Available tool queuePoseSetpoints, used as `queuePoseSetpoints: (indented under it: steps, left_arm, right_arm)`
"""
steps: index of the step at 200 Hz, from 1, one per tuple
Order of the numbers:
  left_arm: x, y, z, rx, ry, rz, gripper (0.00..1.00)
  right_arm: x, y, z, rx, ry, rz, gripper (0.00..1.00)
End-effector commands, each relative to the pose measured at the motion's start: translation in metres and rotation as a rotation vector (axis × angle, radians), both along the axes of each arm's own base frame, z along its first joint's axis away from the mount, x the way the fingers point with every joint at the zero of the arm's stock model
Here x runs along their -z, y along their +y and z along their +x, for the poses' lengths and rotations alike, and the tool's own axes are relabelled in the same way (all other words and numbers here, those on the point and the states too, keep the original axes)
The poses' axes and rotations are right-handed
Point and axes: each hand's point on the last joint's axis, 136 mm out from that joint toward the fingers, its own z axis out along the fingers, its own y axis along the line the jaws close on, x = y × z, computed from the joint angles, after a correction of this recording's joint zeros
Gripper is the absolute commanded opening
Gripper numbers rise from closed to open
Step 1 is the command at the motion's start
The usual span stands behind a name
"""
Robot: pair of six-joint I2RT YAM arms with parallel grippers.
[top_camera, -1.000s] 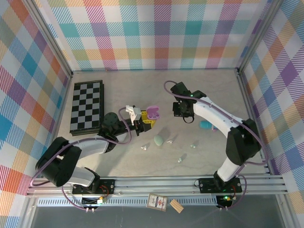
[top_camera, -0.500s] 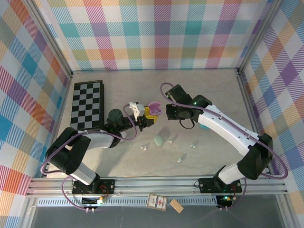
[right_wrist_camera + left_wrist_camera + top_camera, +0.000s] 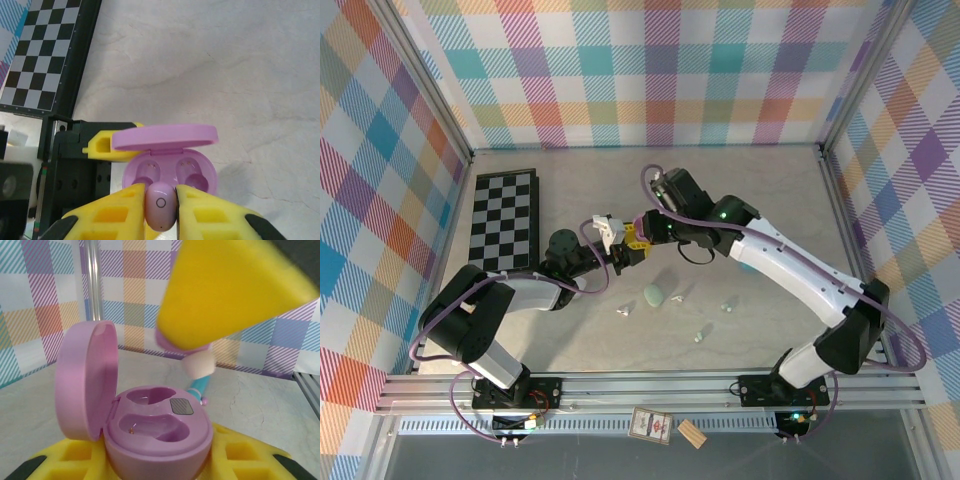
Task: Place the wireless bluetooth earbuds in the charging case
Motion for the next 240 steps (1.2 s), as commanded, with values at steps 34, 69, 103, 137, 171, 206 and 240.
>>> queuePoseSetpoints:
  steps: [34,69,103,137,171,206,240]
  left_arm:
    - [-0.017,0.004,-0.001,-0.006,-0.079,-0.038,0.31]
    - [-0.014,0.004,-0.001,-0.007,-0.075,-0.035,0.31]
    - [-0.017,0.005,-0.001,-0.010,-0.078,-0.040,0.31]
    - [-0.018,0.005,-0.002,-0.008,-0.080,-0.043,0.31]
    - [-0.018,0.007,-0.003,-0.013,-0.082,-0.042,0.31]
    - [-0.019,0.010,-0.003,-0.020,-0.087,-0.047,0.31]
    - [-0.019,0.014,-0.004,-0.031,-0.086,-0.046,0.31]
  right_arm:
    - [-0.001,0.018,0.005,-0.052,0.007,0.018,0.21]
    - [0.003,0.023,0.002,-0.071,0.031,0.029,0.20]
    - [0.009,0.027,-0.001,-0.083,0.056,0.027,0.22]
    - [0.012,0.026,-0.002,-0.079,0.066,0.025,0.25]
    - [-0.005,0.019,-0.003,-0.073,0.008,0.049,0.40]
    - [-0.018,-0.002,-0.006,-0.034,-0.078,0.068,0.51]
    - [-0.015,-0.050,-0.002,0.113,-0.143,0.080,0.55]
